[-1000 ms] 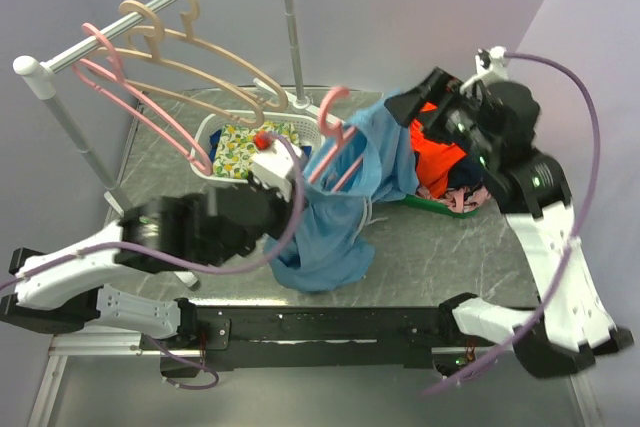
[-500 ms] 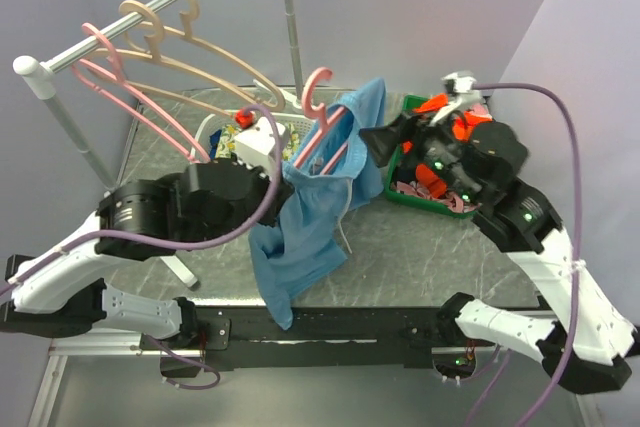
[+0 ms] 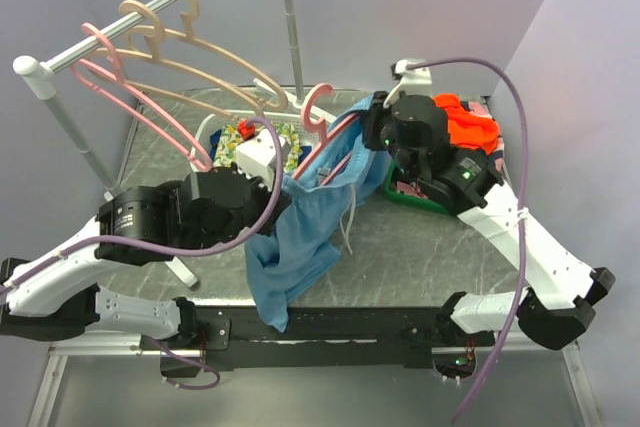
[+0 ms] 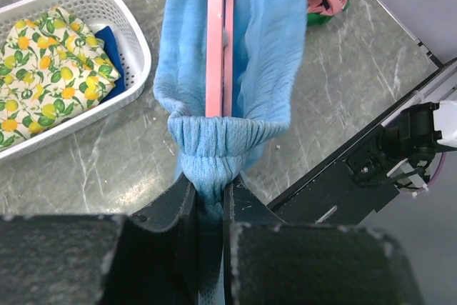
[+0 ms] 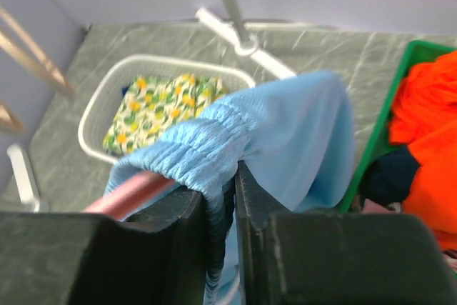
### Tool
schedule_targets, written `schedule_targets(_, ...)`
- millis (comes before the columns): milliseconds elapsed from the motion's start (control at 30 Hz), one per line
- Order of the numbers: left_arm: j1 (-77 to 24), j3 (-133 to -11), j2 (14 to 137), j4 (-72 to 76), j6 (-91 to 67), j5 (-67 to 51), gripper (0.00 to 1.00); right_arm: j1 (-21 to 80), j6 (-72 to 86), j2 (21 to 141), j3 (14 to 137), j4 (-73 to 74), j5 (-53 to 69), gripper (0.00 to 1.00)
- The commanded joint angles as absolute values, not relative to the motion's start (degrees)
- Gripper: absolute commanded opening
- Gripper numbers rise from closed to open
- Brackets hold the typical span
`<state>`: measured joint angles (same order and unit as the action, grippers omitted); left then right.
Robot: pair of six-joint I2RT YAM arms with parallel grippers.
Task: Place the shorts on the hanger
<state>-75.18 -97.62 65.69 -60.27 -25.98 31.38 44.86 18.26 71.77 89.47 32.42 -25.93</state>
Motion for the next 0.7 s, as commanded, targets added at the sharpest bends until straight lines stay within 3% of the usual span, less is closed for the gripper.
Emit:
schedule_targets(0, -75.1, -95.0, 63.8, -53.9, -26.8, 31.6, 0.01, 44.8, 20.7, 71.6, 97.4, 33.3, -33.7, 0.23)
schedule_targets(67, -75.1, -94.1, 63.3, -52.9, -27.1, 31.8, 0.01, 44.8, 22.1, 72.7, 100.4, 35.6, -33.5, 0.21)
schedule_targets(133, -75.1, -94.0, 62.2, -52.6, -27.5, 32.1, 0.01, 44.8, 20.9, 73.1, 100.8, 35.9, -30.6, 0.29)
schedule_targets(167, -75.1, -94.0, 61.7, -52.6, -27.2, 32.1, 0.01, 45.0, 20.8, 72.7, 99.4, 34.8, -26.5, 0.38)
schedule_targets(200, -75.1, -93.9, 61.2, -52.2, -27.1, 31.7, 0.01, 44.9, 20.7, 70.9, 98.3, 34.1, -24.9, 0.6)
schedule_targets(300, -75.1, -94.0, 59.9, -53.9, -27.3, 31.6, 0.01, 44.9, 20.1, 64.8, 91.7, 29.6, -19.7, 0.81)
schedule_targets(533, -75.1, -89.3, 56.9, -54.4, -29.4, 31.8, 0.01, 44.9, 19.4, 58.2, 84.9, 24.4, -17.5, 0.82)
schedule_targets(667, -75.1, -88.1, 56.6, -47.2, -28.8, 30.3, 0.01, 45.0, 21.8, 58.6, 84.6, 25.4, -19.1, 0.82)
